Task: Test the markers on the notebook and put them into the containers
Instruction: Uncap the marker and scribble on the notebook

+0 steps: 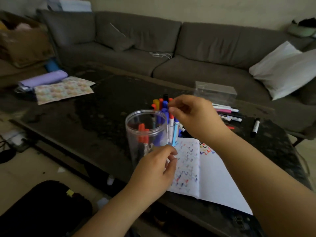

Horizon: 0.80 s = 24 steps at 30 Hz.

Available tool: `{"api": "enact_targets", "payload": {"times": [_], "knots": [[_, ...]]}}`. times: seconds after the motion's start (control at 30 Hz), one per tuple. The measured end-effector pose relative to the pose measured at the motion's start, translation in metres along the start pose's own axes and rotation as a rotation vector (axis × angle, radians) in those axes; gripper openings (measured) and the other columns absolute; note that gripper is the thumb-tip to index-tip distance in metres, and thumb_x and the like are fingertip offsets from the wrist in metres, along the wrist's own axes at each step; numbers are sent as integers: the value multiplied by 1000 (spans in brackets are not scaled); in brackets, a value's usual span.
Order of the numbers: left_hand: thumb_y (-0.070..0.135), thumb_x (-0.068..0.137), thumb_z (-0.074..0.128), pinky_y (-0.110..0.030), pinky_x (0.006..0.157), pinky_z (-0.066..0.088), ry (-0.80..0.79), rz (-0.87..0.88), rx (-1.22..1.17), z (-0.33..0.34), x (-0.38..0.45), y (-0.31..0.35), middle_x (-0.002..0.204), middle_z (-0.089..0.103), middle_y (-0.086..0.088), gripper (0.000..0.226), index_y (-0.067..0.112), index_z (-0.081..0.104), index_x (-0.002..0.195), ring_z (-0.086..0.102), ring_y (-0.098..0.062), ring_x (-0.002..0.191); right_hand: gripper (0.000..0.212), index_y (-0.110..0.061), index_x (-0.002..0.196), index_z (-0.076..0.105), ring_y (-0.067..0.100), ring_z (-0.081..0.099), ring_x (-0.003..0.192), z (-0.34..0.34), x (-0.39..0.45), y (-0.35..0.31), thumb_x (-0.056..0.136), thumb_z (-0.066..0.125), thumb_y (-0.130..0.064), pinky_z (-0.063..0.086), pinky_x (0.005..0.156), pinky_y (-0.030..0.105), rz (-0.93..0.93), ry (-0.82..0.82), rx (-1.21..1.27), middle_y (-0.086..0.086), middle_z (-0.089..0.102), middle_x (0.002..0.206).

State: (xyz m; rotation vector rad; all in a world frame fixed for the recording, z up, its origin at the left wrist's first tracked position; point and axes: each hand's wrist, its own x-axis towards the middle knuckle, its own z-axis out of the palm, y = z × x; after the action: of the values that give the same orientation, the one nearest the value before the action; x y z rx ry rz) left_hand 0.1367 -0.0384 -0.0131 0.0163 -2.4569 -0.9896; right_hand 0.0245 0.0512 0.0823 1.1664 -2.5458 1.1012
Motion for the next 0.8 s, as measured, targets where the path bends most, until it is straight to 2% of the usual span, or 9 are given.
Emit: {"api": "enact_targets", "payload": {"times": [0.1,0.2,0.27,0.33,0.4,0.5,0.57,0.7,0.8], "knots": [[25,87,56,-31,61,51,107,-10,25,-20,-11,-7,75,63,8,7,21,62,87,59,-7,66,16,-14,102,70,3,58,77,11,17,-26,90,62,-20,41,71,7,-37,-201,-182,-4,68,91],[32,84,60,-32,50,46,265,-100,68,-37,-20,-17,59,53,9,14,23,55,74,52,-7,53,16,-13,101,69,16,63,91,19,25,-39,88,63,-20,48,85,25,-20,-314,-320,3,69,99],[33,77,69,-17,52,41,343,-232,63,-44,-21,-23,69,48,13,23,26,48,79,50,-4,61,17,-14,102,69,21,62,98,23,23,-42,87,64,-21,50,90,35,4,-391,-401,4,68,104],[33,67,78,-9,58,36,373,-357,-4,-48,-18,-30,89,41,16,44,27,41,91,48,-2,76,18,-17,105,68,22,60,100,26,21,-43,88,64,-22,50,92,38,29,-441,-425,4,67,106],[31,62,83,-8,76,36,247,-446,-143,-48,-10,-37,115,38,14,68,28,38,113,46,-2,101,22,-21,110,67,23,59,105,25,22,-48,88,63,-22,48,96,36,47,-473,-466,4,65,112],[29,60,85,-26,99,35,30,-475,-283,-43,1,-43,146,30,12,108,34,17,144,34,-8,130,30,-27,121,61,28,51,119,23,27,-52,91,59,-22,37,107,38,78,-568,-584,6,55,129],[28,58,86,-32,104,35,-3,-447,-278,-41,8,-43,149,27,11,114,37,13,145,31,-11,135,29,-25,122,61,30,47,124,21,29,-53,93,56,-23,33,109,42,45,-614,-653,6,53,131],[28,59,86,-27,105,28,-40,-378,-149,-37,13,-40,151,19,14,116,37,10,146,22,-8,138,33,-16,124,56,25,51,115,17,34,-40,95,53,-30,36,99,32,-90,-751,-764,7,56,123],[32,60,85,-23,102,26,-58,-306,-72,-34,11,-37,151,16,16,116,36,7,146,20,-5,138,46,-8,138,42,37,33,133,29,31,-28,96,49,-27,23,112,45,-80,-799,-905,18,40,142]]}}
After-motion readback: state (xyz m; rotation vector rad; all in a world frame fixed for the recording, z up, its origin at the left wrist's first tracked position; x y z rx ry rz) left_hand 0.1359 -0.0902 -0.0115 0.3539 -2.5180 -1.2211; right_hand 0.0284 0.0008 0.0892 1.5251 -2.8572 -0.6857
